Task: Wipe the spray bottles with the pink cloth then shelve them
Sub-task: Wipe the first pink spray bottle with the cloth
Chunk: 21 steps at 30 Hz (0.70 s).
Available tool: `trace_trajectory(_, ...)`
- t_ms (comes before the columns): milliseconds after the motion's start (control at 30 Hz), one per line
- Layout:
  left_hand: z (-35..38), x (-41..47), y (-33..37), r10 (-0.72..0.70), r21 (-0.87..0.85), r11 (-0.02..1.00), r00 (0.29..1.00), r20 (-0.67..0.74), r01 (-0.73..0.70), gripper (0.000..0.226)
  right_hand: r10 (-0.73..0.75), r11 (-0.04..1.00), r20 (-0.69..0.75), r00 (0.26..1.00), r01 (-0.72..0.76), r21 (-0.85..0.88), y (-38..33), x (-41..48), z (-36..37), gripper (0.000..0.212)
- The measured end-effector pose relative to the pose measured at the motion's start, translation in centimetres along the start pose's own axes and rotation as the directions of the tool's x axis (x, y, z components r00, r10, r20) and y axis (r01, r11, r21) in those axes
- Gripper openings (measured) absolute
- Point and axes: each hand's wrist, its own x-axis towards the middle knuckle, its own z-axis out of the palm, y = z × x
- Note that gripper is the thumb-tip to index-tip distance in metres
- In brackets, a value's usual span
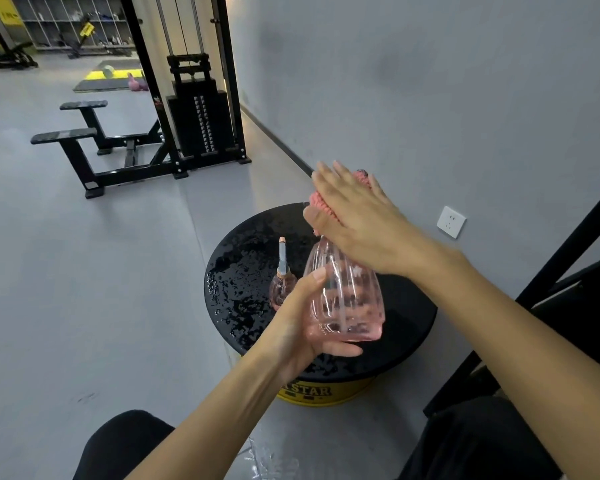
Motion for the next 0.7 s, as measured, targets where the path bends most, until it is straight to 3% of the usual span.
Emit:
trace_trajectory(67, -0.4, 0.0, 0.2, 0.011, 0.002, 1.0, 1.0, -0.014, -0.011, 0.075, -0.068, 0.998, 0.04, 0.997, 0.068, 0.0, -0.4, -0.9, 0.5, 0.09)
trace_trajectory(133, -0.8, -0.1, 0.3, 0.015, 0.006, 1.0, 0.999, -0.03, -0.015, 0.075, -0.12, 0.992, 0.063, 0.991, 0.118, 0.032, -0.6, -1.8, 0.9, 0.085)
trace_trajectory(200, -0.8, -0.1, 0.2, 0.019, 0.02, 1.0, 1.0, -0.025, -0.018, 0.073, -0.106, 0.994, 0.079, 0.991, 0.104, 0.03, -0.3, -1.8, 0.9, 0.084)
trace_trajectory(267, -0.5, -0.2, 0.0, 0.01, 0.033, 0.999, 1.0, 0.003, -0.01, 0.086, -0.05, 0.999, 0.052, 0.997, 0.051, -0.015, 0.0, -0.9, 0.5, 0.087)
trace_trajectory(367, -0.1, 0.0, -0.2, 0.004, 0.03, 1.0, 1.0, 0.022, -0.004, 0.082, 0.028, 0.999, 0.019, 0.999, -0.027, -0.031, 0.1, 0.3, 0.0, 0.089)
trace_trajectory(467, -0.4, 0.0, -0.1, -0.004, 0.026, 1.0, 1.0, -0.002, 0.004, 0.091, -0.023, 1.0, 0.067, 0.997, 0.023, -0.002, -0.7, -0.5, 0.4, 0.088)
trace_trajectory(567, -1.0, -0.1, -0.1, 0.004, 0.002, 1.0, 1.0, -0.014, -0.004, 0.089, -0.083, 0.995, 0.104, 0.991, 0.077, 0.062, -1.3, -2.1, 1.0, 0.085)
trace_trajectory(700, -0.7, -0.2, -0.6, 0.006, 0.008, 1.0, 1.0, 0.019, -0.006, 0.068, 0.001, 1.0, 0.067, 0.998, -0.002, 0.009, -0.4, -1.2, 0.8, 0.083)
